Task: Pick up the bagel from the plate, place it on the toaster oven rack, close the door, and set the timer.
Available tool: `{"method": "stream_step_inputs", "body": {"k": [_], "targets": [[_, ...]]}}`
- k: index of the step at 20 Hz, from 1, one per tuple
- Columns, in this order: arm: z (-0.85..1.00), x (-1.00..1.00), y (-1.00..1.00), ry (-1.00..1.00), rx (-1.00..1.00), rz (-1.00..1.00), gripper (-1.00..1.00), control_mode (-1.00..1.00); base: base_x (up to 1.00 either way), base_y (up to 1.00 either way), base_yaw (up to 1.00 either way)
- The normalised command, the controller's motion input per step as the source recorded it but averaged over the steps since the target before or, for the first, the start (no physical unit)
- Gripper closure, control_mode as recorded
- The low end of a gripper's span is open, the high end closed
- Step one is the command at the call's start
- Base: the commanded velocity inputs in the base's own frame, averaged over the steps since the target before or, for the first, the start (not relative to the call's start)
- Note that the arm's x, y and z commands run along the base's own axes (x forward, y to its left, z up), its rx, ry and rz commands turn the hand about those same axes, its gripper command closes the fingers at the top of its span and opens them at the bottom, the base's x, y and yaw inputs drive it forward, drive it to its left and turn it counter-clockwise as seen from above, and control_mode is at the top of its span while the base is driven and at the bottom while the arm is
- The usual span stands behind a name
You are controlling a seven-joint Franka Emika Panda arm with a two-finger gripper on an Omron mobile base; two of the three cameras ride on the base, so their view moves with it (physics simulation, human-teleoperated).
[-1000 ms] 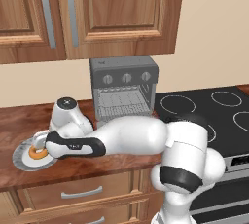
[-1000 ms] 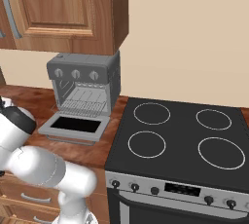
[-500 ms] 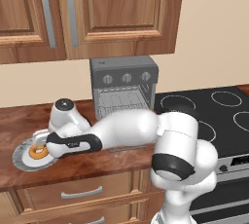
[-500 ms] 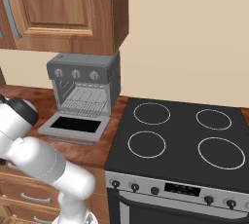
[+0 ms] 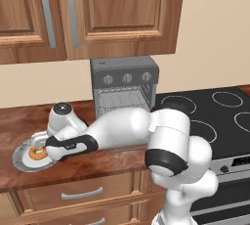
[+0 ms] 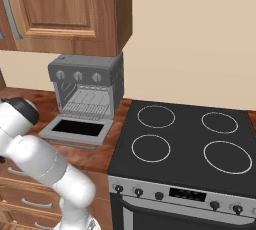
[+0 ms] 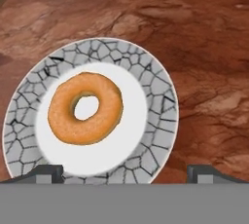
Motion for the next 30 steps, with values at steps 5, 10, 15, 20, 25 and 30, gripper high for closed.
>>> {"method": "stream_step_inputs", "body": {"k": [5, 10, 15, 20, 25, 30], "targets": [[-0.10, 0.14, 0.17, 0.00, 0.00, -0.03, -1.00, -1.00, 0.00, 0.00, 0.00], [-0.12, 0.14, 0.10, 0.01, 0.00, -0.03, -1.00, -1.00, 0.00, 0.00, 0.00], [-0.12, 0.14, 0.09, 0.02, 0.00, -0.02, -1.00, -1.00, 0.00, 0.00, 0.00], [-0.14, 0.01, 0.03, 0.05, 0.00, -0.01, -1.00, -1.00, 0.00, 0.00, 0.00], [-0.10, 0.00, 0.01, 0.03, 0.00, 0.00, -1.00, -1.00, 0.00, 0.00, 0.00], [-0.08, 0.00, 0.02, 0.01, 0.00, 0.00, -1.00, -1.00, 0.00, 0.00, 0.00]]}}
